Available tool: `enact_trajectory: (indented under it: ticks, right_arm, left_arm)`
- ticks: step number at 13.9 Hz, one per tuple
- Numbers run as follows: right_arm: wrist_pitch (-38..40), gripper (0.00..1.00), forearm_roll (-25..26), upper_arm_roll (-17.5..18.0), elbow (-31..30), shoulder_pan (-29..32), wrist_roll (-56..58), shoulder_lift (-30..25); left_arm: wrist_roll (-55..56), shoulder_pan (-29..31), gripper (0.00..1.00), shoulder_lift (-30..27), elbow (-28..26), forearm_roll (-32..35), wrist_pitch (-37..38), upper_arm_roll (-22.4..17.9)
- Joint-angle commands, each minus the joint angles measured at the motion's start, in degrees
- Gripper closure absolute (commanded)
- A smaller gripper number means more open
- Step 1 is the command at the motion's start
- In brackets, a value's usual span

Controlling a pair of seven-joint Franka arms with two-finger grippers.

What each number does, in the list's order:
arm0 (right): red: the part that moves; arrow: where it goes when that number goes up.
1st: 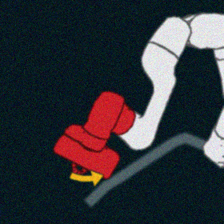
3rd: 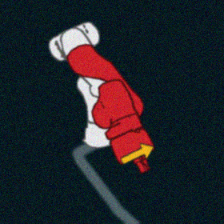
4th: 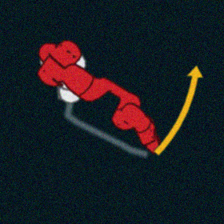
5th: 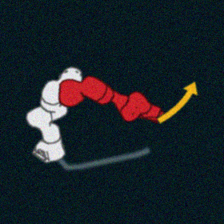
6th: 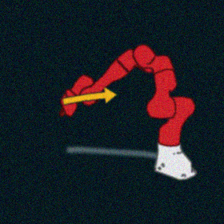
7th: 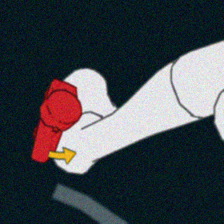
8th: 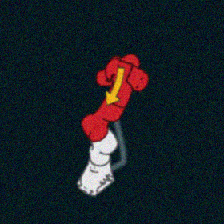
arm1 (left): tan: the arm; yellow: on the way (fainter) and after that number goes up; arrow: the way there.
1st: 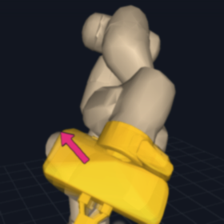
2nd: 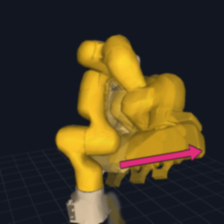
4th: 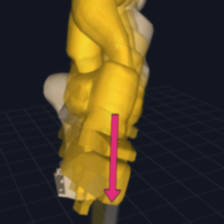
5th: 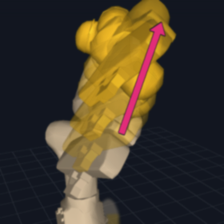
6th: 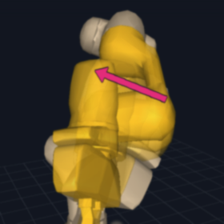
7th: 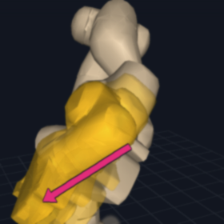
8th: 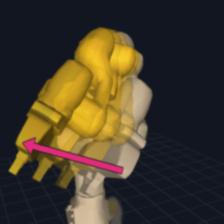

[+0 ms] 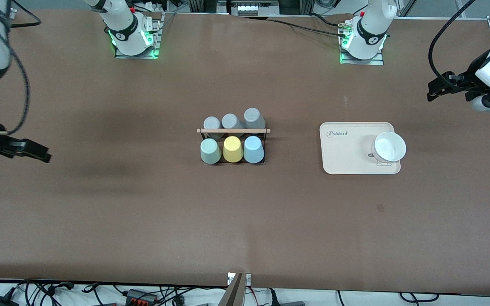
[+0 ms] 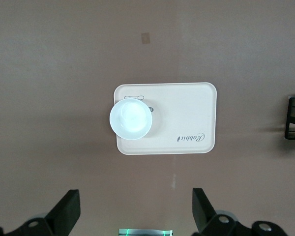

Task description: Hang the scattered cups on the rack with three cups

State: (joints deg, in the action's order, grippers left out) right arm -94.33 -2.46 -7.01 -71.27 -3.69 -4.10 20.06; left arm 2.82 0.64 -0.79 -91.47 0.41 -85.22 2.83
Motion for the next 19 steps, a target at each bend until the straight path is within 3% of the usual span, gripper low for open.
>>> enact_trajectory:
  ticks: [1, 5, 11, 19]
  right_arm:
    - [0.55, 0.00, 0.26, 2.52, -1.94, 2.19, 1.28, -3.71]
    - [2.56, 0.00, 0.61, 2.26, -3.60, 2.19, 4.63, -6.17]
    - [-7.53, 0.00, 4.47, 2.61, -27.58, 1.84, 4.89, -21.98]
    - [-5.43, 0.00, 4.56, 2.52, -26.64, 1.93, 8.67, -22.78]
  left_arm:
    - [-0.36, -0.11, 0.00, 0.79, 1.64, 1.26, 0.67, 0.16]
    - [-0.44, -0.11, 0.00, 0.79, 1.64, 1.26, 0.76, 0.08]
    - [-0.36, -0.11, 0.00, 0.79, 1.64, 1.26, 0.76, 0.08]
    - [-0.36, 0.06, 0.00, 0.70, 1.64, 1.26, 1.20, 0.08]
